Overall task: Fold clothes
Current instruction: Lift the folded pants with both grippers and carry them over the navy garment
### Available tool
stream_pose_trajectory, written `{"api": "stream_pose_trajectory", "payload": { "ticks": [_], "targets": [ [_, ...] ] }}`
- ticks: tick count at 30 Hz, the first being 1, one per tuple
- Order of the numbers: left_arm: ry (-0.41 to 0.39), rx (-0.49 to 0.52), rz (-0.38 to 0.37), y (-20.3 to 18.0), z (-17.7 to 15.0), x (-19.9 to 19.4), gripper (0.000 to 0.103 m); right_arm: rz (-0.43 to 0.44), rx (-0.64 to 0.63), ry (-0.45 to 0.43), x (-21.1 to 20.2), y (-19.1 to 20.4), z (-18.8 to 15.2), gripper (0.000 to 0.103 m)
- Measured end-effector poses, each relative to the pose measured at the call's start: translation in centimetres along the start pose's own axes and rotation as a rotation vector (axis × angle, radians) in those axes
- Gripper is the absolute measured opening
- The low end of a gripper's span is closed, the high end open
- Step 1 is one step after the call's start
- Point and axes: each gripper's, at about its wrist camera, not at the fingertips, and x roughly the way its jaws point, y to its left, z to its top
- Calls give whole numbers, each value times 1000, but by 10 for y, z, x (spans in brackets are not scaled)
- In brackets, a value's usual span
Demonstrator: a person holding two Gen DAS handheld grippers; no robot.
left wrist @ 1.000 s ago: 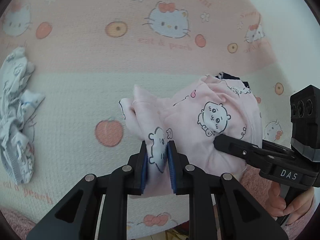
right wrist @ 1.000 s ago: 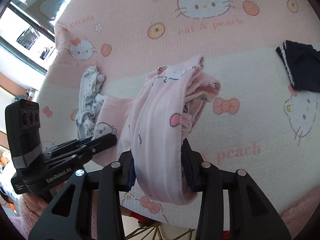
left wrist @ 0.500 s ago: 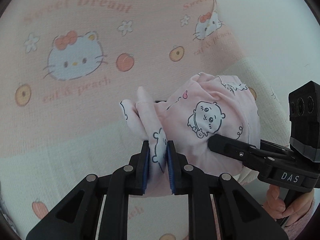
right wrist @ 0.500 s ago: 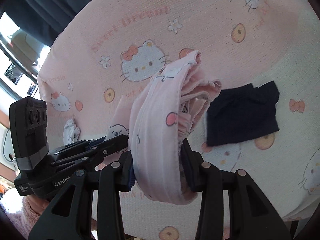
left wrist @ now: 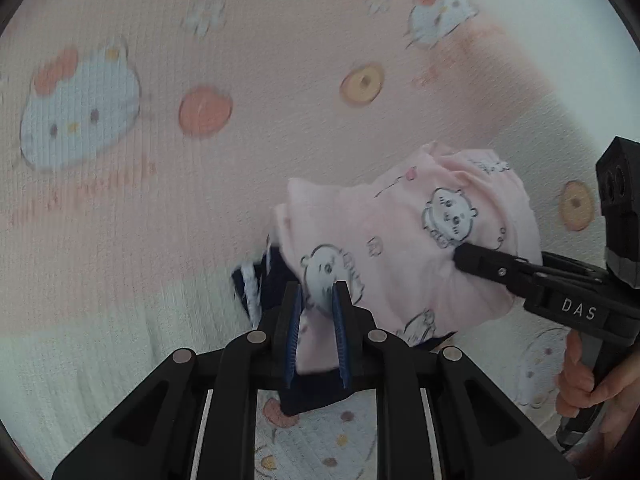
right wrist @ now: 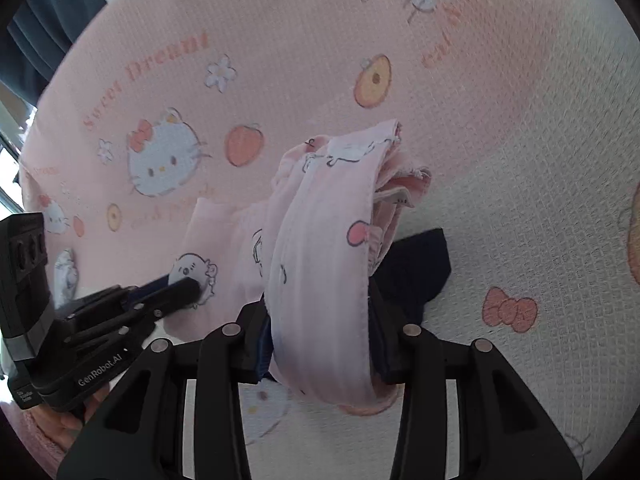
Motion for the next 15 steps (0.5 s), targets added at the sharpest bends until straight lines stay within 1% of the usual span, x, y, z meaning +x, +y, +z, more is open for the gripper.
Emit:
{"api": "stream_pose_trajectory", "payload": {
  "ticks": [1,2,3,5,6,7,9,10,11,12,14,15],
  "targets": [
    [88,-39,1,10,-8,21,17,-40,18,57,20,-12,-6,40],
    [131,-84,-27,22,-14,32,21,-81,36,115,39,-23,-13,41],
    [104,-117,-67,31,-17,28,23,-91,69,156,50,-34,-19,44],
    [59,-109,-60,37,-11,16,24,1,131,84,41,-45,-26,47],
    [33,-96,-60,38,-7,10,24,6,129,48,32,-46,-25,47],
    [12,-86,-81,36,0,5,24,11,127,13,23,-47,-25,47],
    [-27,-64,-126,28,15,-2,25,-28,106,-71,4,-45,-22,47],
    [-21,-36,-136,21,23,0,30,-50,99,-100,-2,-44,-20,47],
    [26,-5,-130,14,29,8,41,-72,92,-128,-9,-43,-19,47],
    [91,7,-129,9,32,20,43,-87,85,-110,-6,-43,-18,47],
    [191,2,-144,5,29,37,43,-118,72,-73,0,-43,-17,47],
    [203,7,-138,3,26,41,43,-122,68,-51,5,-42,-18,47]
  ]
}}
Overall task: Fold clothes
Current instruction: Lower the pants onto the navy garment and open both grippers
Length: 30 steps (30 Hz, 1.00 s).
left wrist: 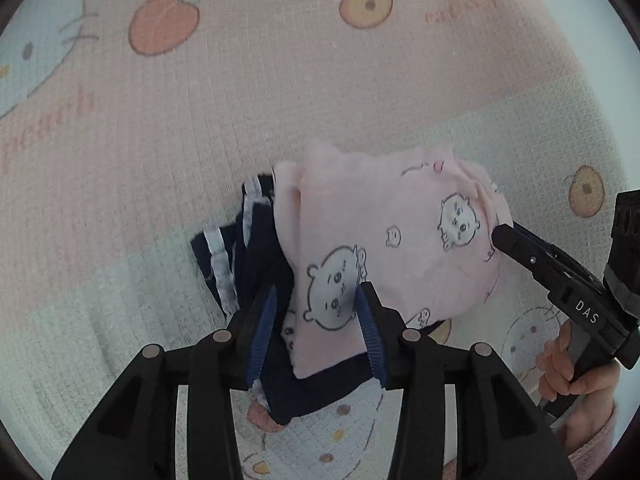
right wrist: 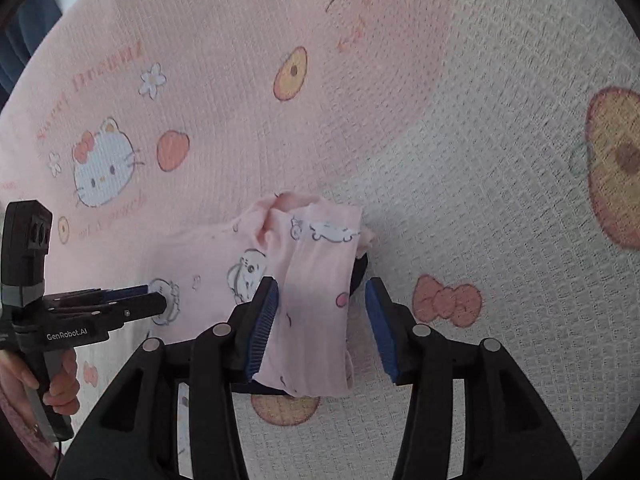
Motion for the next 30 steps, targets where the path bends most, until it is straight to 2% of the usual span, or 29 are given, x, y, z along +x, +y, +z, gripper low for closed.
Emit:
{"api": "stream_pose_trajectory", "payload": {
  "ticks": [1,3,4,5,7,11,14,15,16,18,19,23,25,28,30],
  "targets": [
    [2,20,22,-3,-3,3,43,11,10,2,2,-1,-3,47],
    [-34,68,50,-11,-10,1,22,33,31,7,7,-4,-8,47],
    [-51,92,64,-15,-14,0,16,39,51,4,10,-7,-9,49],
    [-69,117,78,-19,-17,-1,11,46,71,2,13,-9,-10,50],
    [-96,142,85,-26,-23,-9,10,62,105,0,17,-12,-10,51],
    [-156,145,83,-33,-38,-36,10,70,67,-20,14,2,-5,51],
    [-122,157,166,-28,-42,-28,10,71,19,-32,10,14,-2,51],
    [-98,150,168,-23,-45,-23,10,55,10,-36,6,14,-2,51],
    [-74,144,171,-18,-48,-17,14,39,1,-40,3,15,-2,51],
    [-41,118,125,-12,-50,-16,20,4,-3,-75,-10,11,-3,51],
    [-55,96,114,-8,-47,-22,28,-14,2,-106,-20,7,-5,51],
    [-339,20,83,2,-51,-71,34,-36,-70,-119,-27,19,-11,51],
    [-341,79,53,-9,-45,-66,34,-43,-121,-107,-20,31,-18,51],
    [-242,236,150,-42,-34,-30,34,-51,-126,-48,5,37,-23,51],
    [-185,308,220,-45,-27,-7,34,-54,-105,-10,24,33,-25,51]
  ]
}}
